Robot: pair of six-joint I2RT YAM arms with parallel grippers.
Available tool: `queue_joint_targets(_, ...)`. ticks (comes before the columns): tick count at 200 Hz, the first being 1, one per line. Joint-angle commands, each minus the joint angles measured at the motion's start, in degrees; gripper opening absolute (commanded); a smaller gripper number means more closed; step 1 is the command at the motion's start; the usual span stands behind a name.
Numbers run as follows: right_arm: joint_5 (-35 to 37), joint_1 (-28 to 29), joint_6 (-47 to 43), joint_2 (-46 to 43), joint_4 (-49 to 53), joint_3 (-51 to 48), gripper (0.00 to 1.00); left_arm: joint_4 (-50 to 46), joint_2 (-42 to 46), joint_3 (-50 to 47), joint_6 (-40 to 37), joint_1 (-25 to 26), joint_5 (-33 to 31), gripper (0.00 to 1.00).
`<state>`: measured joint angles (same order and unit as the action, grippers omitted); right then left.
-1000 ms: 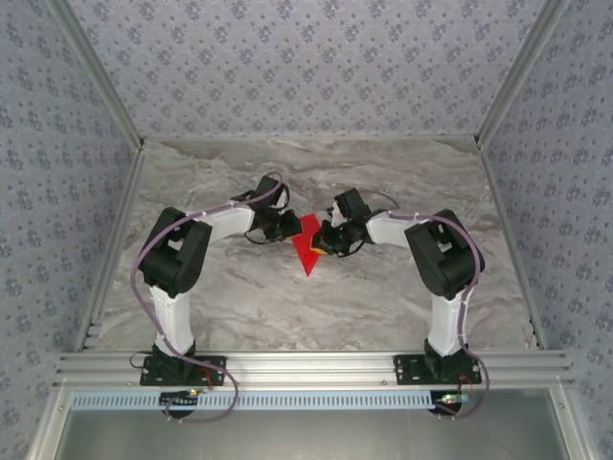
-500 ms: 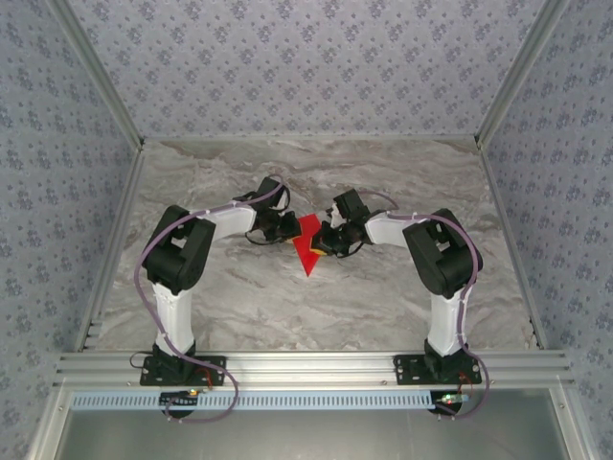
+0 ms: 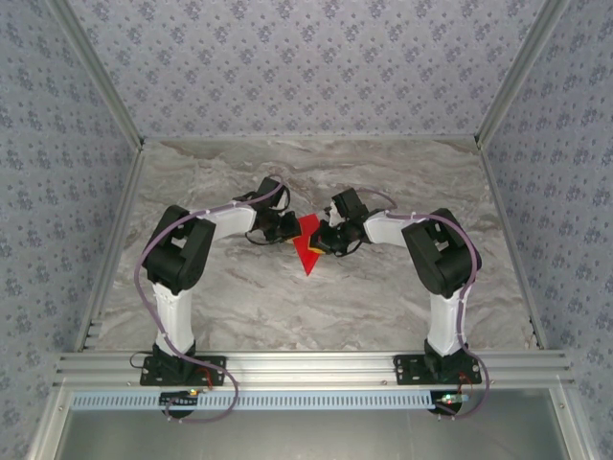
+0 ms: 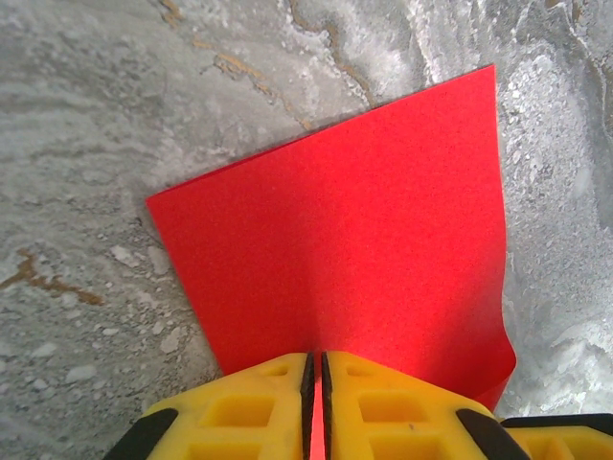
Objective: Fold a paper plane with a square sheet of paper (pick it up from the middle)
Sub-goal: Third fold the triangle at the center of the table.
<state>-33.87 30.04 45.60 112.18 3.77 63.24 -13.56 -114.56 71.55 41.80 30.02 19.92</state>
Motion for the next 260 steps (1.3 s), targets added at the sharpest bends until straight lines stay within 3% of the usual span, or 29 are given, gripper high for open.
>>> queue_joint_targets(1,-0.15,0.23,-1.11,1.81,0.46,1.42,0.03,-2.24,-1.41,0.81,-1.03,0.26,0.29,0.15)
queue_joint_targets(260,-0.15,-0.08,-3.1,4.43,2.07,2.59,0.03,-2.63,-1.54,1.01,-1.2,0.23,0.64,0.15)
